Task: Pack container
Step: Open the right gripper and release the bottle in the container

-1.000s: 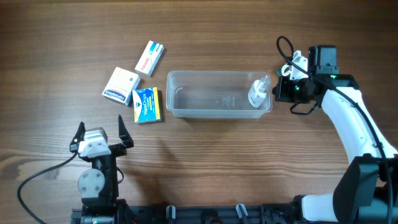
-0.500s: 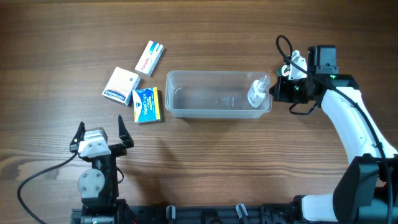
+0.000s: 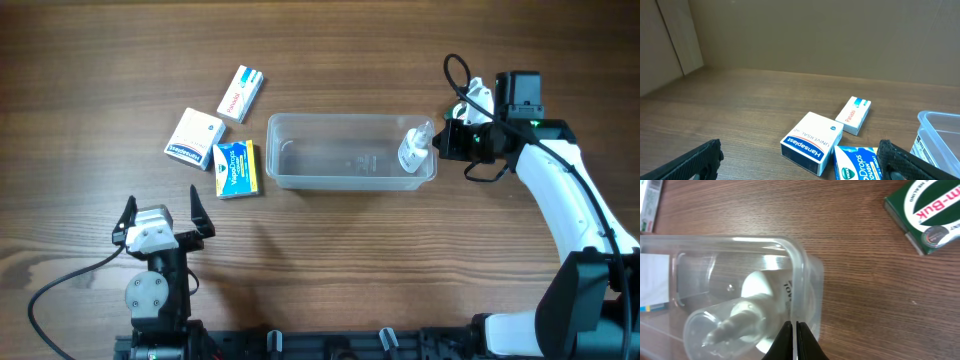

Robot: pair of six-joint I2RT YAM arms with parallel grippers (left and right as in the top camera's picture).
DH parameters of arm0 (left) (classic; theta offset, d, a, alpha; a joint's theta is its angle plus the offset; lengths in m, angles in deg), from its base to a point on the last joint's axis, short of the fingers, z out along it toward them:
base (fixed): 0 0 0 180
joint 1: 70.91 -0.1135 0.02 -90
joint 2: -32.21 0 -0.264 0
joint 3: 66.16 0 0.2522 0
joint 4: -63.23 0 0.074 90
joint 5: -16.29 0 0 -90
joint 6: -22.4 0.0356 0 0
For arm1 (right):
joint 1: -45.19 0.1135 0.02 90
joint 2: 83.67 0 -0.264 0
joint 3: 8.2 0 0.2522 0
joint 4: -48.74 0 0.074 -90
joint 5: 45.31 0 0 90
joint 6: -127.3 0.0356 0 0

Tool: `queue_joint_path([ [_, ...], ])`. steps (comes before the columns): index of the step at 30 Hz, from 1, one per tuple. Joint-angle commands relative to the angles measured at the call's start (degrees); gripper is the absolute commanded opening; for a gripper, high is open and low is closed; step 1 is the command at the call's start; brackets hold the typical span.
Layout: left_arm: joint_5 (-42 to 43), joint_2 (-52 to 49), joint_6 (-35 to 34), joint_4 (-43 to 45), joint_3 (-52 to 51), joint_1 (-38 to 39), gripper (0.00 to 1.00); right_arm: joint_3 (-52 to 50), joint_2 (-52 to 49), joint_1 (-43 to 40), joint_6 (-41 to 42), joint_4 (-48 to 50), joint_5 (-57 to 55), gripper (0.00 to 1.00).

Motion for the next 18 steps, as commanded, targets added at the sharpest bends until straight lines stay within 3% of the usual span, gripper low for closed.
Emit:
queue_joint_path([
  [1, -0.35, 0.61, 0.87, 0.20, -0.39, 0.31, 1.00, -0.79, -0.63, 0.31, 1.57, 0.11, -3.82, 0.04],
  [18, -0.33, 0.61, 0.87, 0.20, -0.42, 0.31, 1.00, -0.85, -4.11, 0.33, 1.95, -0.74, -4.96, 0.04],
])
